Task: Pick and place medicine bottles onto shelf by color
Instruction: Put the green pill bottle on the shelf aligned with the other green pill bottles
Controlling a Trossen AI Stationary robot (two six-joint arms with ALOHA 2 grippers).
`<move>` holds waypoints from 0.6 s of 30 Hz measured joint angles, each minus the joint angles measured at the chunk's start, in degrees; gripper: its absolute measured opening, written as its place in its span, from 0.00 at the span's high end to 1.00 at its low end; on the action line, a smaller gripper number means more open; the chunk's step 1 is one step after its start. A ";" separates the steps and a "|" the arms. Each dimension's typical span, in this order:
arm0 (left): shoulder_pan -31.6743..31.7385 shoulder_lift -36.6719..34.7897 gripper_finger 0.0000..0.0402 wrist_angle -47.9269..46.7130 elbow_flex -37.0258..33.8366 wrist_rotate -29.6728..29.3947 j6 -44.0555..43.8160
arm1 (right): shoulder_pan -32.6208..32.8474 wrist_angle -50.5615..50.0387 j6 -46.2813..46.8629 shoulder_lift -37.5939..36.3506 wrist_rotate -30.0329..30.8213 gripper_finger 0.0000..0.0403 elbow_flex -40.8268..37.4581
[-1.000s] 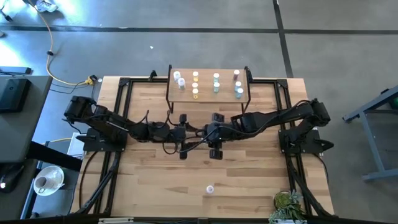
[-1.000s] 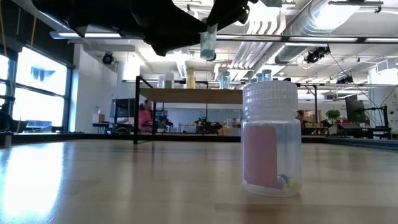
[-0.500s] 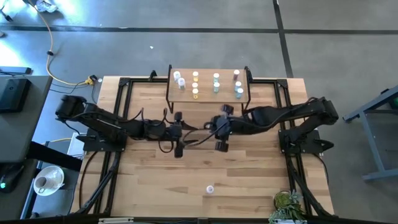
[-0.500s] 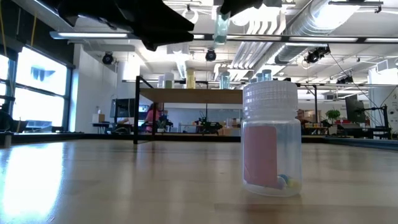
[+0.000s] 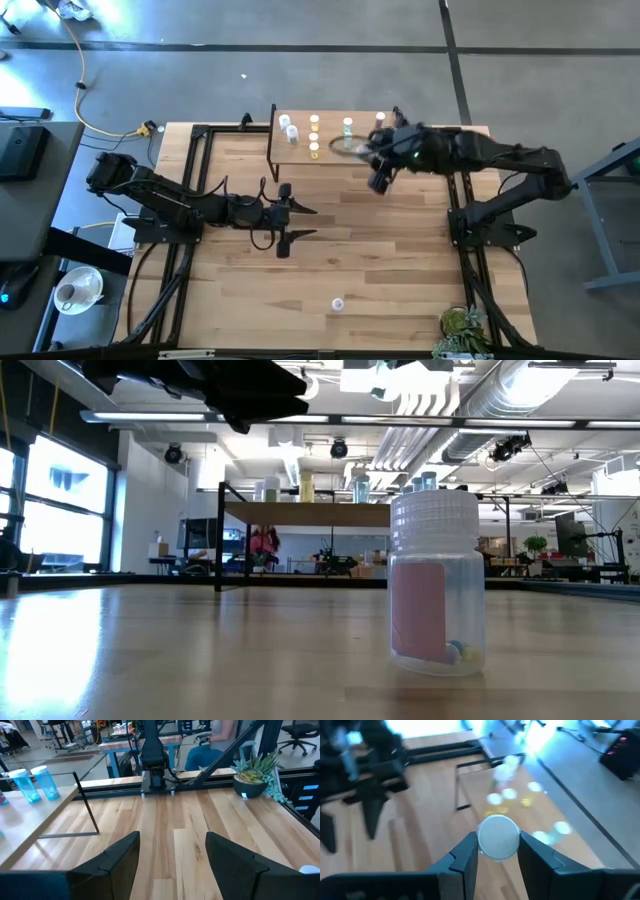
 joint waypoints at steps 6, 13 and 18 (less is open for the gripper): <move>0.00 0.02 0.46 0.07 0.00 0.00 -0.01 | -6.10 0.10 -0.08 -0.98 -1.10 0.73 0.01; 0.00 0.04 0.46 0.02 0.00 0.28 -0.42 | -13.40 1.26 1.46 1.61 -7.46 0.73 -3.88; 0.00 0.07 0.46 0.02 0.00 0.28 -0.40 | -15.51 3.44 1.64 3.29 -8.93 0.73 -8.46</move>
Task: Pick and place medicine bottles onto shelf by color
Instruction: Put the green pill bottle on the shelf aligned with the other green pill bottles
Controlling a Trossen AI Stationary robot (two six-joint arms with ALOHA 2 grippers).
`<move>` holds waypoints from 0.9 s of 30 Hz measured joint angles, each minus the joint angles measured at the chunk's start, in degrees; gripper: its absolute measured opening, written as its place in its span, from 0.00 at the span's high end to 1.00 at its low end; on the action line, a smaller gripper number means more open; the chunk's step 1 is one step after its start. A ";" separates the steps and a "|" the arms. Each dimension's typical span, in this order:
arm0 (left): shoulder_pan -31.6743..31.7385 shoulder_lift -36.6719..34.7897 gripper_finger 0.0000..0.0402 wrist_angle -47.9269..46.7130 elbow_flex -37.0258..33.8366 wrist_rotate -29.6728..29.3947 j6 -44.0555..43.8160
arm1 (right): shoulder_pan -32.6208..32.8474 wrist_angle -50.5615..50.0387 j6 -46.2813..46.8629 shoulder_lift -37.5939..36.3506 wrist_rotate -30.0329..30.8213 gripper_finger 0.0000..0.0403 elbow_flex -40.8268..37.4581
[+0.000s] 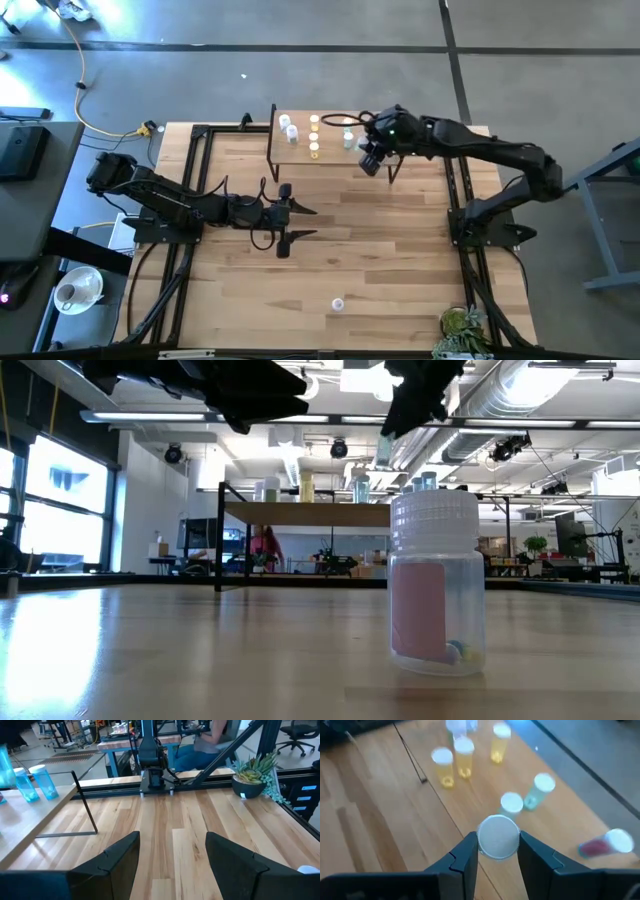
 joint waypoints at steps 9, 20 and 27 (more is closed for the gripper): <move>-0.01 0.00 0.46 0.00 0.00 0.00 -0.02 | -0.32 4.72 -0.20 4.87 -4.24 0.73 -2.84; 0.00 0.02 0.46 0.00 -0.02 0.00 -0.02 | -0.53 5.81 -3.67 9.33 -1.09 0.73 -2.84; 0.00 0.02 0.46 0.00 -0.02 0.00 -0.02 | -0.73 6.62 -3.87 9.35 -2.07 0.73 -2.84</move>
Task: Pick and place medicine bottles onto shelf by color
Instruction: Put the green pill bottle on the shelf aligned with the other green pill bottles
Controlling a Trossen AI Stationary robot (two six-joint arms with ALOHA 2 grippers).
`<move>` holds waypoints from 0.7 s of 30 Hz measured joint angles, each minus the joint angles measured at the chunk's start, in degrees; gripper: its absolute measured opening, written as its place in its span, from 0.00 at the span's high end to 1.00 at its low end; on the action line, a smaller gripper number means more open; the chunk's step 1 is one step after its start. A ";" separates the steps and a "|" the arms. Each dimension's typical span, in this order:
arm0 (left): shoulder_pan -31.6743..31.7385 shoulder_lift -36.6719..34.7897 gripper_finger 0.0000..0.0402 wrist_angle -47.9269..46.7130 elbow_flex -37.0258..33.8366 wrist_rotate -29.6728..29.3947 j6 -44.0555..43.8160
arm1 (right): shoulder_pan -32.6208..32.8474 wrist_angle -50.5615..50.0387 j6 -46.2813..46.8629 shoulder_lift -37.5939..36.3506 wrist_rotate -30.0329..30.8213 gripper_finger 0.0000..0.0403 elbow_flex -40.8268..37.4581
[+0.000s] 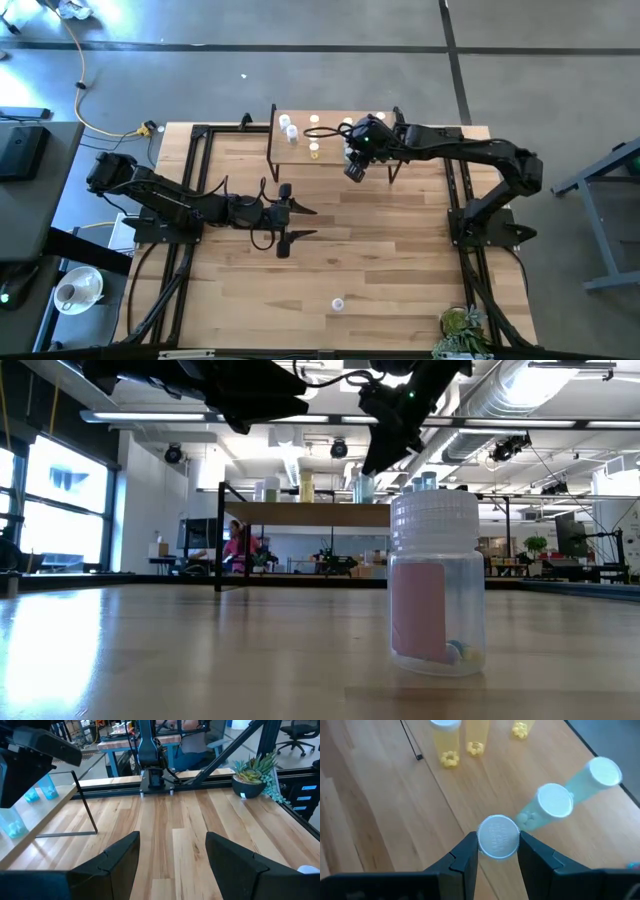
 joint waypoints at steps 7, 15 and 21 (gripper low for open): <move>0.00 0.02 0.46 0.00 0.00 0.00 0.00 | 0.02 0.97 -1.74 0.02 0.01 0.73 0.00; 0.00 0.02 0.46 0.00 0.00 -0.02 0.00 | 0.02 1.23 -2.63 0.02 1.10 0.72 0.00; 0.00 0.02 0.46 0.00 0.00 0.00 0.00 | 0.02 1.23 -2.36 0.02 1.12 0.63 0.00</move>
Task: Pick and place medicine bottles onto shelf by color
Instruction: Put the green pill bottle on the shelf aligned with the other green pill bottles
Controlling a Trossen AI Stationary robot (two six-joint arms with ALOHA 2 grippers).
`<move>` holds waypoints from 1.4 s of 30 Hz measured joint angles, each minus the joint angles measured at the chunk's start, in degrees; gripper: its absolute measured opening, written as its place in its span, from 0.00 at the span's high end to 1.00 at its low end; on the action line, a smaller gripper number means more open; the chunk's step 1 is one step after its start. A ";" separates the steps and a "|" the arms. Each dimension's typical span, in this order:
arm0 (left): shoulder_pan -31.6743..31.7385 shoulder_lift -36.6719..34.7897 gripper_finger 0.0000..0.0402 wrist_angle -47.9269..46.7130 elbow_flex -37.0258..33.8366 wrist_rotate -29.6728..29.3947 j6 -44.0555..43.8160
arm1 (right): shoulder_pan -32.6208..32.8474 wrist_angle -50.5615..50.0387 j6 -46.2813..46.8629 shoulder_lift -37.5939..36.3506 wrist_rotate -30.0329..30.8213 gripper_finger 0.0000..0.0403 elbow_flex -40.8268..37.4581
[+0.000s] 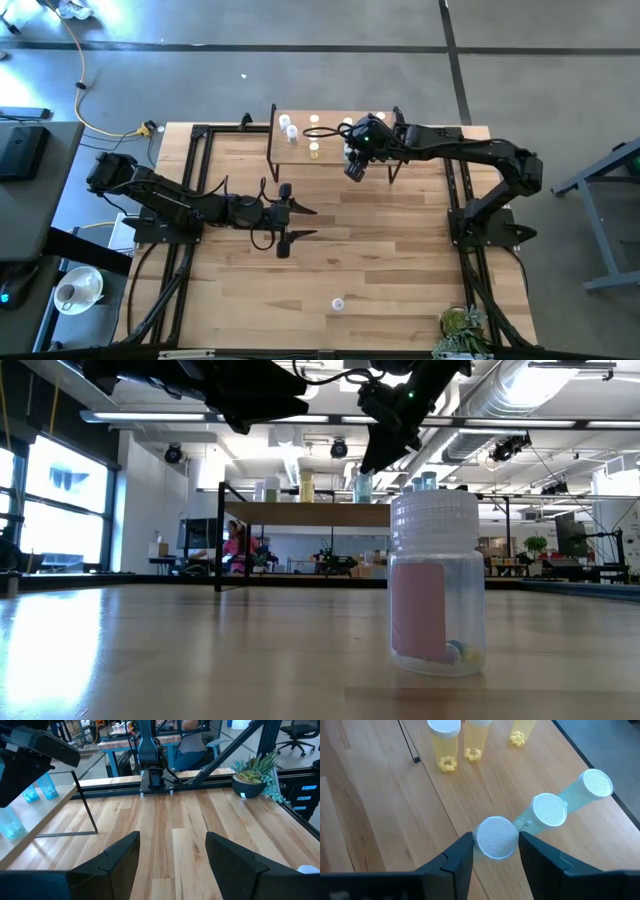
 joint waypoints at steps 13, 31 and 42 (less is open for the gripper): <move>-0.01 0.00 0.46 0.00 0.00 -0.01 0.00 | 0.02 0.00 0.00 0.00 0.04 0.59 0.00; 0.00 0.00 0.46 -0.01 -0.02 -0.01 0.00 | 0.83 0.15 1.53 -0.11 -1.09 0.59 0.00; 0.00 0.00 0.46 -0.01 -0.02 -0.02 0.00 | 0.83 -0.92 3.04 0.89 -1.09 0.59 0.00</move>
